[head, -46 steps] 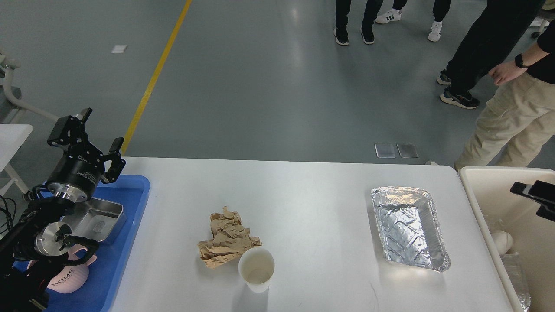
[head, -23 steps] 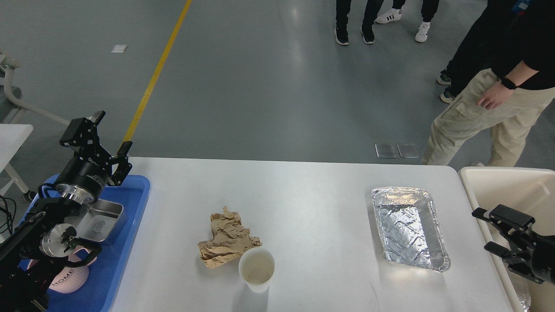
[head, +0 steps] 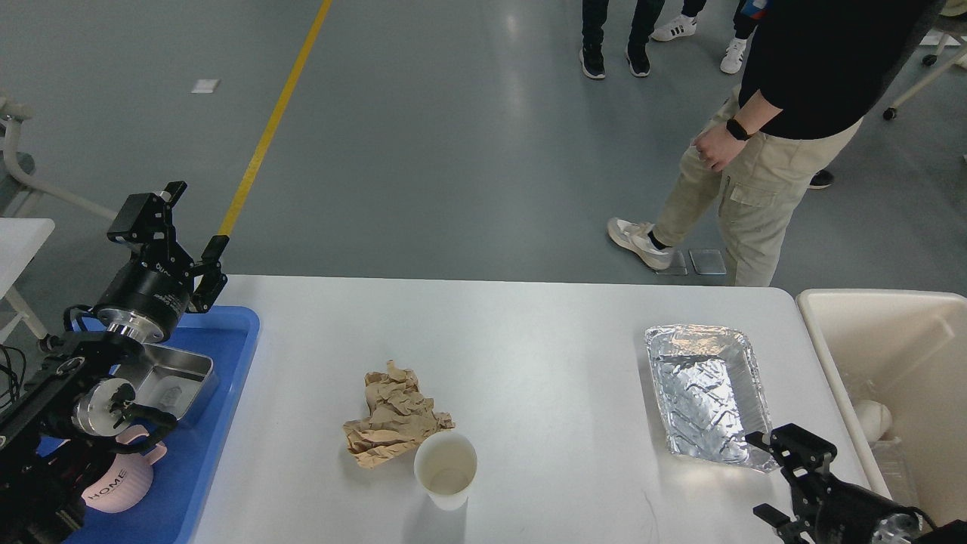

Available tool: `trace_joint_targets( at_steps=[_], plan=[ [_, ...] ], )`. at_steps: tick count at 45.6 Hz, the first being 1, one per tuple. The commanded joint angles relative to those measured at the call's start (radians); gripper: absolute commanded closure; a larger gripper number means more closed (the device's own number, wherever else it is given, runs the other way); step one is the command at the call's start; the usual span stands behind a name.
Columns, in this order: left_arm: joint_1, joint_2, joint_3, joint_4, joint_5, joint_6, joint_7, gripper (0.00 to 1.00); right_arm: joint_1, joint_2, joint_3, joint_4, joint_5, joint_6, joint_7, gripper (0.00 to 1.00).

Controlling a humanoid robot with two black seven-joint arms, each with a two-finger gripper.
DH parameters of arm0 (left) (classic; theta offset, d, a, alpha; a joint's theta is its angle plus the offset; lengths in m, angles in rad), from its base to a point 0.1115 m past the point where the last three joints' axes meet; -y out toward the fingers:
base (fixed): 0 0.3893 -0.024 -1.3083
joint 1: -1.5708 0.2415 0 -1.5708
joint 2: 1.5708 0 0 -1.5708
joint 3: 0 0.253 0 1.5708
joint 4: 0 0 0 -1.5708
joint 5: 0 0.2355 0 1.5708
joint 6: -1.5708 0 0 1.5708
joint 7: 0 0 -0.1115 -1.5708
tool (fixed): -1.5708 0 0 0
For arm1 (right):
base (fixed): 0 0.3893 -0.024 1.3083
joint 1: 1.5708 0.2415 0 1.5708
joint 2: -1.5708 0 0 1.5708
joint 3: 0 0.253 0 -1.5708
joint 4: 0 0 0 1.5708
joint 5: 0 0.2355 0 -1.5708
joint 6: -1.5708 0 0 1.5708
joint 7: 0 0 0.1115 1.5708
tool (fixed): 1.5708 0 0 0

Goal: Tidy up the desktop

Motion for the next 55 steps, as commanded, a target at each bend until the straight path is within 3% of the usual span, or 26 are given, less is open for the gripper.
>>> trace_joint_targets(
  at_steps=[1,9,25,46,51,55],
  plan=[
    [-0.002,-0.005,0.000,0.004,0.001,0.009,0.000,0.03,0.008,0.094,0.014,-0.013,0.014,-0.054,0.000,0.00],
    [-0.002,-0.003,0.000,0.002,0.001,0.011,0.000,0.03,0.032,0.186,0.031,-0.072,0.014,-0.099,0.003,0.00],
    [0.006,0.009,0.000,0.002,0.001,0.011,0.000,0.03,0.031,0.309,0.077,-0.255,0.014,-0.091,0.012,0.00],
    [0.006,0.018,0.000,0.001,0.009,0.012,-0.002,0.03,0.011,0.318,0.078,-0.284,0.014,-0.105,0.018,0.00],
    [0.007,0.020,0.000,0.001,0.010,0.012,-0.003,0.03,0.003,0.319,0.063,-0.301,0.013,-0.107,0.018,0.02],
    [0.009,0.021,0.000,0.001,0.010,0.012,-0.005,0.03,0.002,0.319,0.054,-0.307,0.007,-0.105,0.018,0.10]
  ],
)
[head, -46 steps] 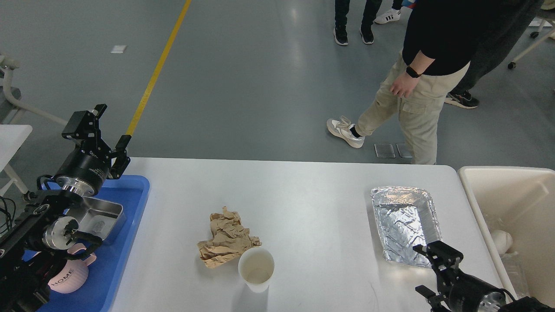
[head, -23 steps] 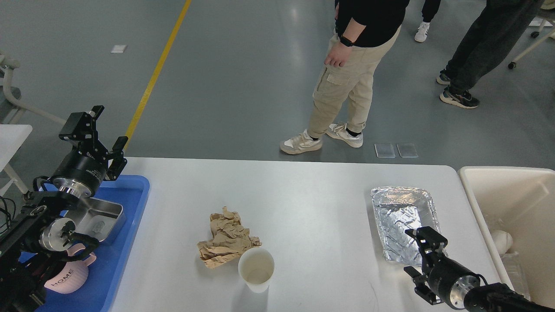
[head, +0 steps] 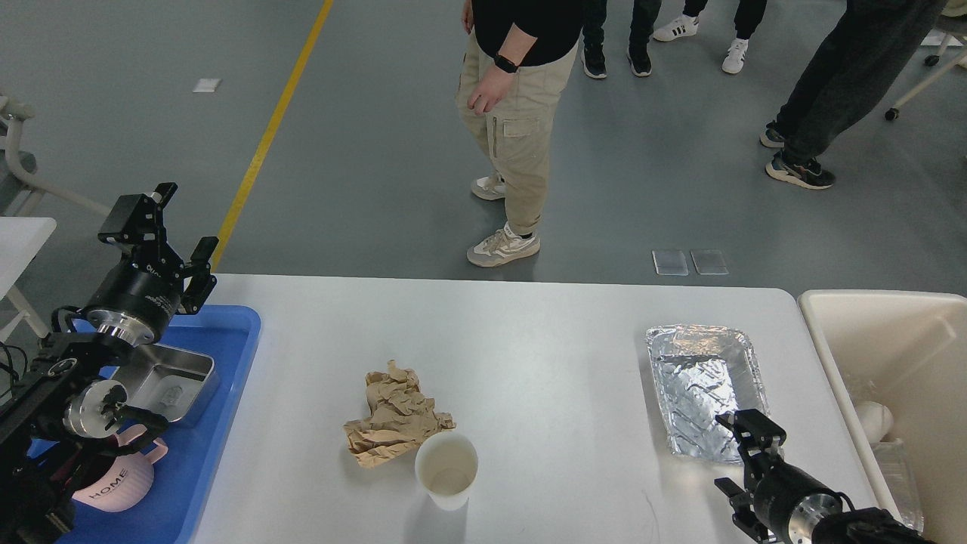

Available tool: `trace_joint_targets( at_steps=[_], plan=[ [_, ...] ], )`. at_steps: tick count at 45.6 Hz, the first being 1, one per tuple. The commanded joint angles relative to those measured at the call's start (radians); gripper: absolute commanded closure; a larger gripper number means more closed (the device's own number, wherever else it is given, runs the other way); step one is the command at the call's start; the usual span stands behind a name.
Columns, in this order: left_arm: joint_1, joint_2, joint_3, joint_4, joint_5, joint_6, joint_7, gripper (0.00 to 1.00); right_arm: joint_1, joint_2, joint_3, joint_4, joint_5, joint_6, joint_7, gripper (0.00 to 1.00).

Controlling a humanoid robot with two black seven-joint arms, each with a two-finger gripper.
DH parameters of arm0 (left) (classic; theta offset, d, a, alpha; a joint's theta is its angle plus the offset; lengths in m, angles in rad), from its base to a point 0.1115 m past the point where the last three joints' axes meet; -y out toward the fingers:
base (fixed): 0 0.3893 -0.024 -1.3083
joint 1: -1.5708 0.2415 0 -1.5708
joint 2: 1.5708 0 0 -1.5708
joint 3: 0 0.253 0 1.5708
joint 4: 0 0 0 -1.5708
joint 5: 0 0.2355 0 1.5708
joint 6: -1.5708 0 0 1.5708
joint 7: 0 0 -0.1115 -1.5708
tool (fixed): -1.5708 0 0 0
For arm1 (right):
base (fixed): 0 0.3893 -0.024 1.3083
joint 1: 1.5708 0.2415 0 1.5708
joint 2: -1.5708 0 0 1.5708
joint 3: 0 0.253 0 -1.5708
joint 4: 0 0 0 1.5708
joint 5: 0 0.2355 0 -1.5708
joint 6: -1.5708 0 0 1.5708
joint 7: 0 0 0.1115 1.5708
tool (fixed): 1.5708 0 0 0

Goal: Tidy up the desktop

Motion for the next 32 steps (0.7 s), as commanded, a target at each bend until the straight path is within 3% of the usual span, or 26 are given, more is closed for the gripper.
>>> trace_joint_targets(
  at_steps=[1,4,14,32],
  plan=[
    [0.001,0.001,0.000,0.000,0.001,0.000,-0.002,0.03,-0.005,0.000,-0.014,-0.009,-0.012,0.001,0.002,0.12],
    [0.001,0.000,0.000,0.000,0.001,0.000,-0.002,0.03,-0.008,0.002,-0.022,-0.009,-0.021,0.001,0.003,0.19],
    [0.006,0.001,0.000,-0.001,0.001,0.000,-0.020,0.03,0.000,-0.001,-0.034,-0.009,-0.043,0.003,0.055,0.66],
    [0.021,0.003,-0.006,-0.006,0.001,-0.003,-0.028,0.03,0.004,-0.001,-0.062,-0.044,-0.069,0.006,0.069,0.88]
  ],
)
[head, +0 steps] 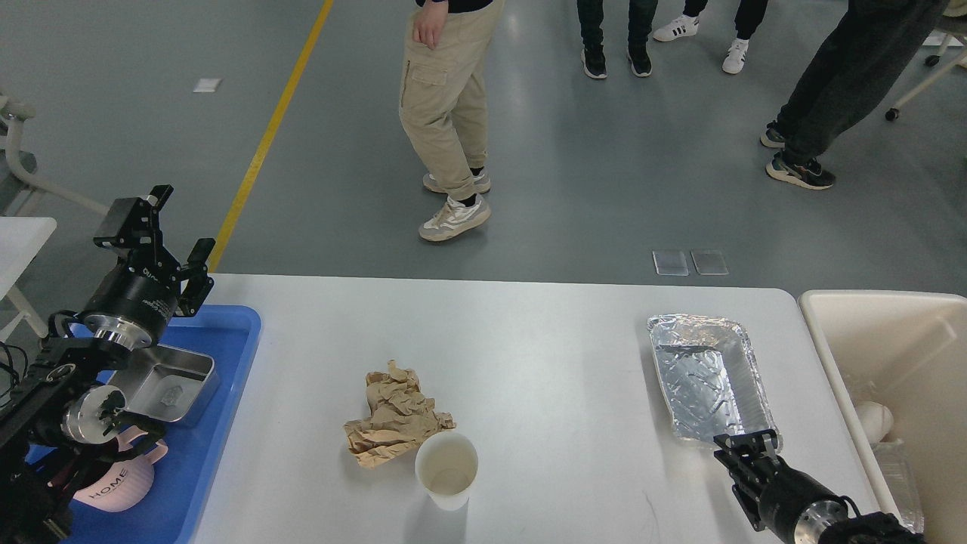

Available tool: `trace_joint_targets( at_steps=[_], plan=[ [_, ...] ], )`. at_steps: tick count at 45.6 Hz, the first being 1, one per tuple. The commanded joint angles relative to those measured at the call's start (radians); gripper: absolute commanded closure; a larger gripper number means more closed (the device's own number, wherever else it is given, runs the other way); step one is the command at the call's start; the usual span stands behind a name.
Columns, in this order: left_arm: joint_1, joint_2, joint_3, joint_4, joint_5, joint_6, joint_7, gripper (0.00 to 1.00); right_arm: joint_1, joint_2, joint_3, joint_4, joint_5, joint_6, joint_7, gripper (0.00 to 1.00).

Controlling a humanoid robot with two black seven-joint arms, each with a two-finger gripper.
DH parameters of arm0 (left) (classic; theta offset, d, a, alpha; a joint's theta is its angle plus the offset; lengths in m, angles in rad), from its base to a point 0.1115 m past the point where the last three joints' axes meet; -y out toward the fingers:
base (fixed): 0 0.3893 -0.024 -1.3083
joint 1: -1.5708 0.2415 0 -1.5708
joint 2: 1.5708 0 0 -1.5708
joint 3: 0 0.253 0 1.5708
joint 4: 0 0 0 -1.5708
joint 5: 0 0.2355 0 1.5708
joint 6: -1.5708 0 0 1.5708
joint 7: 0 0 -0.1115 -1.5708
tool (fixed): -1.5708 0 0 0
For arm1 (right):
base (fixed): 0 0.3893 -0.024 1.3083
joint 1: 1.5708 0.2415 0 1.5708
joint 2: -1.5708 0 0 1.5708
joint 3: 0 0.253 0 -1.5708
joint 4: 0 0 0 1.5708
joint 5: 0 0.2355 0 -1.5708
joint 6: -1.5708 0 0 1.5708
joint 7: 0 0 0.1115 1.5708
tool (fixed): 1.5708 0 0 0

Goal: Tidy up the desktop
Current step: 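Drag the foil tray toward the robot with the right gripper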

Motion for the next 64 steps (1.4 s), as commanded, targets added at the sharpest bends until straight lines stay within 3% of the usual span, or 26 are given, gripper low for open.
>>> trace_joint_targets(
  at_steps=[1,46,57,64],
  plan=[
    [0.004,0.000,-0.002,-0.001,0.000,-0.001,-0.002,0.03,0.004,0.001,-0.022,-0.014,-0.007,0.001,0.005,0.88],
    [0.027,0.002,-0.009,-0.007,0.000,-0.003,-0.032,0.03,0.015,0.022,-0.082,-0.046,-0.096,0.021,0.058,1.00],
    [0.026,0.000,-0.009,-0.007,0.002,-0.003,-0.034,0.03,0.067,-0.008,-0.188,-0.046,-0.113,0.021,0.141,1.00],
    [0.026,0.000,-0.007,-0.007,0.002,-0.003,-0.034,0.03,0.133,-0.050,-0.295,-0.045,-0.131,0.021,0.169,1.00]
  ],
)
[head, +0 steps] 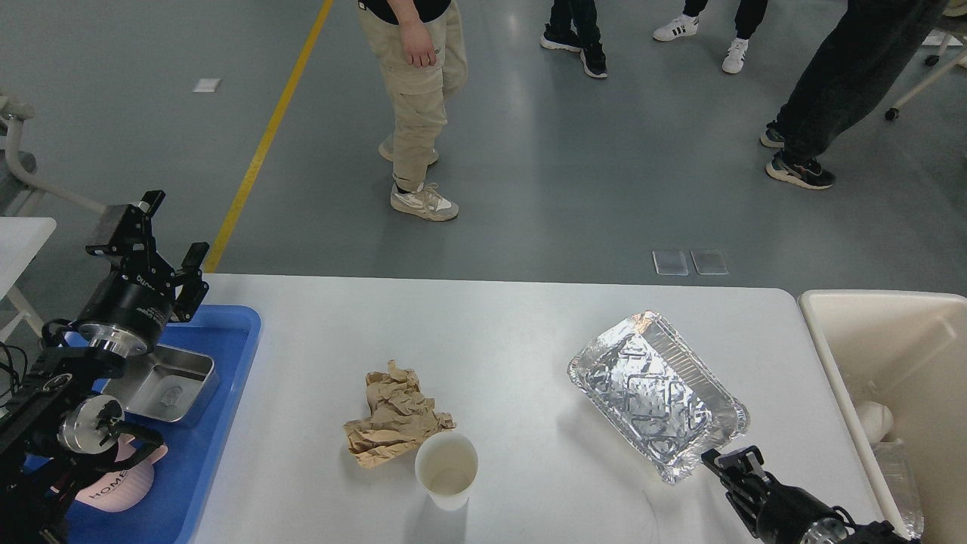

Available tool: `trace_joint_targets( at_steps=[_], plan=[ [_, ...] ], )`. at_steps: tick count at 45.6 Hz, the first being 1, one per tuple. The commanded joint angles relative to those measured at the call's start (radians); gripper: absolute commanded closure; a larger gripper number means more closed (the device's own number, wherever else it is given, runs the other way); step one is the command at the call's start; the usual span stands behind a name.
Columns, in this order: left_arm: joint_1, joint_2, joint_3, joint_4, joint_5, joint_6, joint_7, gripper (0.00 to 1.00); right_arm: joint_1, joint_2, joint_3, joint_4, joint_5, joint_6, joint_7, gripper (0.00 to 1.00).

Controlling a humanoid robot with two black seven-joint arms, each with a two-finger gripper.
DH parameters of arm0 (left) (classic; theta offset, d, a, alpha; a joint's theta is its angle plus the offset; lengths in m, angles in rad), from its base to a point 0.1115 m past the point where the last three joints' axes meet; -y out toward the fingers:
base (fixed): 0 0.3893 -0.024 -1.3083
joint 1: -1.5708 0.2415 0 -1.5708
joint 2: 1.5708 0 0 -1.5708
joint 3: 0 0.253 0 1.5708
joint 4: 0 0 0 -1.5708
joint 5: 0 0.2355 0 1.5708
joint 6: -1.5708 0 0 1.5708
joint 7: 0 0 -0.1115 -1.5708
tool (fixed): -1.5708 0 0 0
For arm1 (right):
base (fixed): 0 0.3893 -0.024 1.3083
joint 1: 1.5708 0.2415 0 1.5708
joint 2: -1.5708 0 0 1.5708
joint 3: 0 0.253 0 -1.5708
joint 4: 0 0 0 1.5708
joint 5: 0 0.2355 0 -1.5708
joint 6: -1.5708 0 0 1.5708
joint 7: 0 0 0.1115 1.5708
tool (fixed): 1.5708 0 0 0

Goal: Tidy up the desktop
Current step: 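Drag the foil tray toward the robot with the right gripper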

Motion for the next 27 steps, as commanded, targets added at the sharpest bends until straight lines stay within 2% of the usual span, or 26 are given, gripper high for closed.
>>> trace_joint_targets(
  at_steps=[1,16,27],
  plan=[
    [0.000,0.000,0.002,0.000,0.000,0.000,0.000,0.03,0.053,-0.038,-0.075,0.000,-0.022,0.000,0.023,1.00],
    [-0.002,-0.006,0.008,0.000,0.002,0.000,0.000,0.03,0.142,-0.128,-0.196,0.002,-0.085,0.038,0.030,1.00],
    [-0.002,-0.012,0.011,0.000,0.002,0.000,0.000,0.03,0.130,-0.117,-0.218,-0.006,-0.090,0.037,0.035,1.00]
  ],
)
